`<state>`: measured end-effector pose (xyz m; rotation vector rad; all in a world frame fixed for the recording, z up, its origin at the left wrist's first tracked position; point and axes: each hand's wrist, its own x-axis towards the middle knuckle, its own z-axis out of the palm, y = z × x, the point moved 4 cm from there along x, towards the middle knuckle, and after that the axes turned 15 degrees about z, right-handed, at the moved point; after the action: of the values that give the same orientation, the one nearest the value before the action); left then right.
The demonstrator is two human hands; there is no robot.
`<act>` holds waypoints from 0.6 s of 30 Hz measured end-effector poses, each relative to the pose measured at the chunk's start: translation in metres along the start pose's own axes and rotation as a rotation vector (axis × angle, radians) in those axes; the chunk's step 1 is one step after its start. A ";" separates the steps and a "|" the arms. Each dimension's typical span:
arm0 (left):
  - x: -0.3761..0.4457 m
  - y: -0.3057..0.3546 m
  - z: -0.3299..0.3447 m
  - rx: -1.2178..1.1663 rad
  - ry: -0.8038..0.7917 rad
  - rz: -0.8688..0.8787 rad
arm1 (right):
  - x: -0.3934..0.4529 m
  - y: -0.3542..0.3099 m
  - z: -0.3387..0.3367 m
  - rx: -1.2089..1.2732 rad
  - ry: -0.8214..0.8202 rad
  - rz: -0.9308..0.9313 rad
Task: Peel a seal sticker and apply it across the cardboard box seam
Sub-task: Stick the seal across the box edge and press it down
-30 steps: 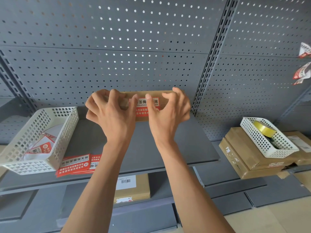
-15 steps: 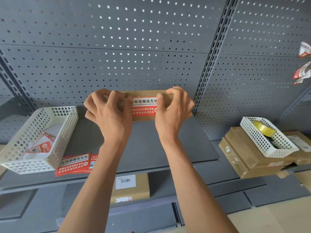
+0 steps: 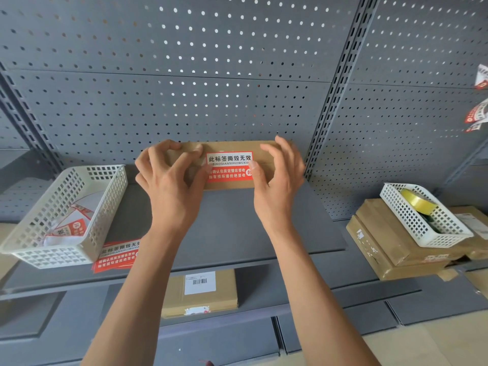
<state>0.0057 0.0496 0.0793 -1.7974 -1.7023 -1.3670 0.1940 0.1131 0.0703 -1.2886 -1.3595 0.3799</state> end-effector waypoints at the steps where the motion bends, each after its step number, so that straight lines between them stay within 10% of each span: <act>1: -0.001 -0.001 0.000 -0.004 -0.010 0.010 | 0.000 0.001 0.000 0.007 -0.017 -0.007; 18: -0.008 -0.008 -0.008 -0.008 -0.130 0.133 | -0.012 0.012 -0.006 0.032 -0.286 -0.029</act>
<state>-0.0032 0.0405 0.0737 -2.0044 -1.6082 -1.2280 0.2018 0.1044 0.0558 -1.2196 -1.6025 0.5800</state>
